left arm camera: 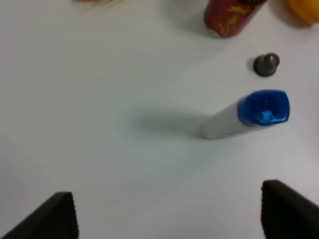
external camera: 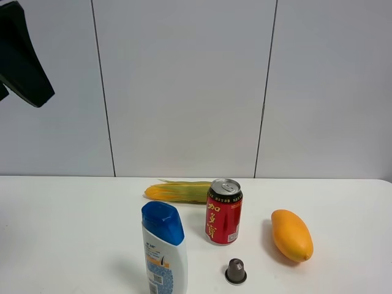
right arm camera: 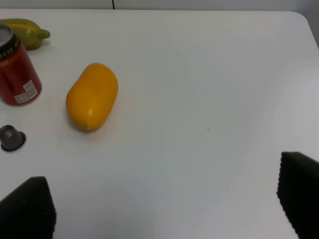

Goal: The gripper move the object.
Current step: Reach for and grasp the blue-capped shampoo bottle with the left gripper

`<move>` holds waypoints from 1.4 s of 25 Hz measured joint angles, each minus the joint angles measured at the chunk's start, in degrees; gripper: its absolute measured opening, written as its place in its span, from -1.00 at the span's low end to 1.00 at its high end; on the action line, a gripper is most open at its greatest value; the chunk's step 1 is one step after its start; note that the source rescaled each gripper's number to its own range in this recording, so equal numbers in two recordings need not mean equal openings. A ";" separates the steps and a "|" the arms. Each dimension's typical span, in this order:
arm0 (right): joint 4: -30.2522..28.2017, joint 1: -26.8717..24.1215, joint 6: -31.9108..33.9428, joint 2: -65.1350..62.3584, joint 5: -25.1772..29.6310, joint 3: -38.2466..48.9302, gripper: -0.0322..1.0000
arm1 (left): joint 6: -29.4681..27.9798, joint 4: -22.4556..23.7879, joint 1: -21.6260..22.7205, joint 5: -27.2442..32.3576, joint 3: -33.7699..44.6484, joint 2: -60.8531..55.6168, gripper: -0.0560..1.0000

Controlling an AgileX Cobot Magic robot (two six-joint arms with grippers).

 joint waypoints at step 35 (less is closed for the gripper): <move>0.00 0.00 0.00 0.00 0.00 0.00 1.00 | -15.50 -1.20 -13.89 -12.36 0.00 19.51 0.03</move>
